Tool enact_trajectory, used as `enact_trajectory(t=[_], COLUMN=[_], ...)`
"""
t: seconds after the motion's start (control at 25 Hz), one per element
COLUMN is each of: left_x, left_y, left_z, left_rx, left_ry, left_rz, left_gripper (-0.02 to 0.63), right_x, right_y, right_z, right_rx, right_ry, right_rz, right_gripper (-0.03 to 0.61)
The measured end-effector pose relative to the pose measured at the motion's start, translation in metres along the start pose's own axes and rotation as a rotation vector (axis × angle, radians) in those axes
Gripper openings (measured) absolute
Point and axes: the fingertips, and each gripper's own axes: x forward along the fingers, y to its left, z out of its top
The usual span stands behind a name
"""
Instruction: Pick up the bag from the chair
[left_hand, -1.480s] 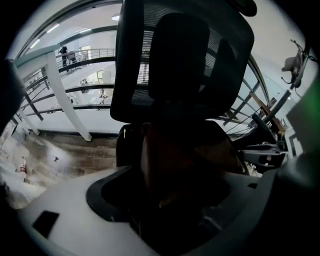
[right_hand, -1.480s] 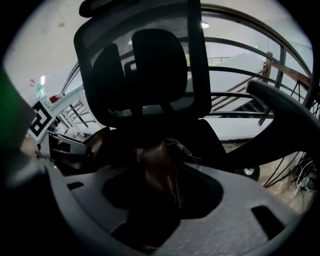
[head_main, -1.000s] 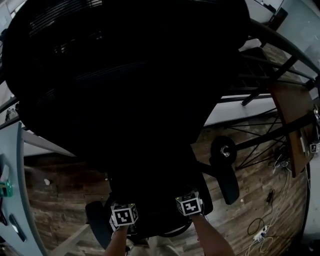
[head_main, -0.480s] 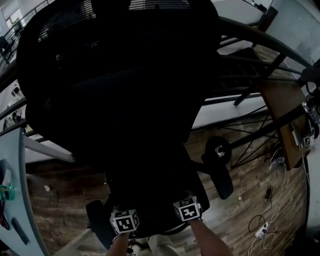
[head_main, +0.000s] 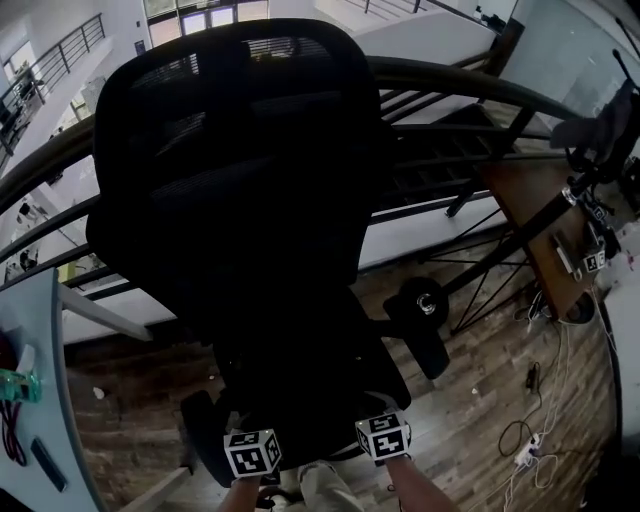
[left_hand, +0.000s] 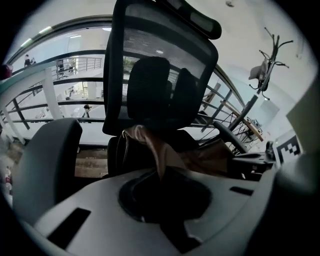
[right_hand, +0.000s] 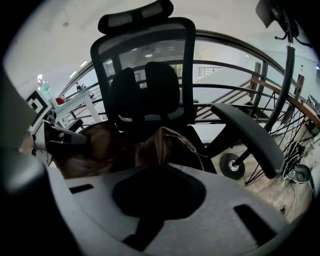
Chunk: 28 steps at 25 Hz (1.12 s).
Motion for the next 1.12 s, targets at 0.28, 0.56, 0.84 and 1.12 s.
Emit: enact_trajectory(t=[0.28, 0.56, 0.84, 1.12], left_x=[-0.049, -0.100, -0.154, -0.203], left_y=[-0.027, -0.041, -0.059, -0.073], left_z=[0.011, 0.013, 0.008, -0.004], left_rx=[0.011, 0.044, 0.096, 0.111], left_ry=[-0.077, -0.129, -0.170, -0.207], left_rz=[-0.067, -0.121, -0.181, -0.229], left_gripper=[0.012, 0.012, 0.011, 0.012], right_x=[-0.060, -0.117, -0.182, -0.234], right_y=[0.002, 0.020, 0.042, 0.061], right_z=[0.011, 0.013, 0.008, -0.002], right_rx=[0.013, 0.031, 0.036, 0.031], right_ry=[-0.079, -0.146, -0.209, -0.266], right_rz=[-0.049, -0.098, -0.142, -0.170], right_gripper=[0.017, 0.017, 0.017, 0.017])
